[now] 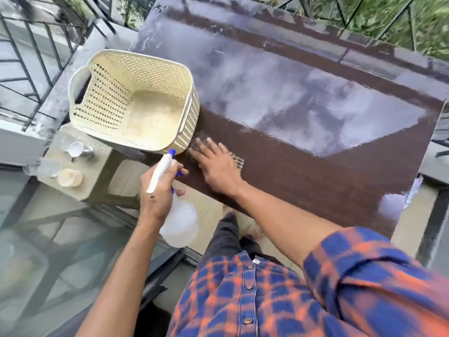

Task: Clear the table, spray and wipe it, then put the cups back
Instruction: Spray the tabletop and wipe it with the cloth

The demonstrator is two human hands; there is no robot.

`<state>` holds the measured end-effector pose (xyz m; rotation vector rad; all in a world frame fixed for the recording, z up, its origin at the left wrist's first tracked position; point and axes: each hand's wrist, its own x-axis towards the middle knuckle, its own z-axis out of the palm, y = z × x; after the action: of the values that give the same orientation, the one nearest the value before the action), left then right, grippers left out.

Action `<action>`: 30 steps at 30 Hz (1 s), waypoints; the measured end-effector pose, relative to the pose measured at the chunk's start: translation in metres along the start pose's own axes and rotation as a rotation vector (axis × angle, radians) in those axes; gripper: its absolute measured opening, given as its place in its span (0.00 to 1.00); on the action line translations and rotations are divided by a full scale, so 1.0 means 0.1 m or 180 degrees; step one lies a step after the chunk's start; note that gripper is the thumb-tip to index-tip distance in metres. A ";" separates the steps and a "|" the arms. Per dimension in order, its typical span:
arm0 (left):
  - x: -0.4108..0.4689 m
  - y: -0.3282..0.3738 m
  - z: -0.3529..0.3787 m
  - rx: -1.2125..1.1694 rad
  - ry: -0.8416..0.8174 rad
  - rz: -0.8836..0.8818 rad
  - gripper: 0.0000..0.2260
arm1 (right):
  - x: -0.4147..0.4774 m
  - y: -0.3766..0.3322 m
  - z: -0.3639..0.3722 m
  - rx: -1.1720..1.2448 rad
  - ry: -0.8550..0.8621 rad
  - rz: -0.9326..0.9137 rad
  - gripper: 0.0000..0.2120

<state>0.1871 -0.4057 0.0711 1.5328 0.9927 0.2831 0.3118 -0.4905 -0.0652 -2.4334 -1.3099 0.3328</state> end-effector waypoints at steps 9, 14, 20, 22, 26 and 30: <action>0.01 -0.05 0.07 0.0087 -0.0283 -0.0066 0.14 | -1.00 0.49 -0.02 -0.0143 -0.0120 -0.1004 0.24; 0.08 0.01 0.10 0.0126 -0.0481 0.0093 0.13 | -0.51 0.89 -0.40 -0.0086 0.0315 0.0695 0.24; 0.18 -0.01 0.14 0.0081 -0.0466 0.0085 0.14 | -0.50 0.12 -0.02 0.0002 0.0335 0.0445 0.25; 0.23 -0.01 0.17 0.0035 -0.0557 0.0041 0.13 | -0.89 0.00 0.11 0.0023 0.0187 -0.0043 0.26; 0.32 0.00 0.23 0.0142 -0.0828 0.0050 0.13 | -1.78 0.26 0.05 0.0000 0.0369 0.0455 0.25; 0.33 0.06 0.31 0.0193 -0.1083 0.0126 0.14 | -2.30 0.74 -0.18 0.0024 0.0918 0.2301 0.24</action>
<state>0.2304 -0.4028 0.0569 1.5924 0.7079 0.0166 0.2498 -0.7245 -0.0712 -2.7379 -0.2804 0.1472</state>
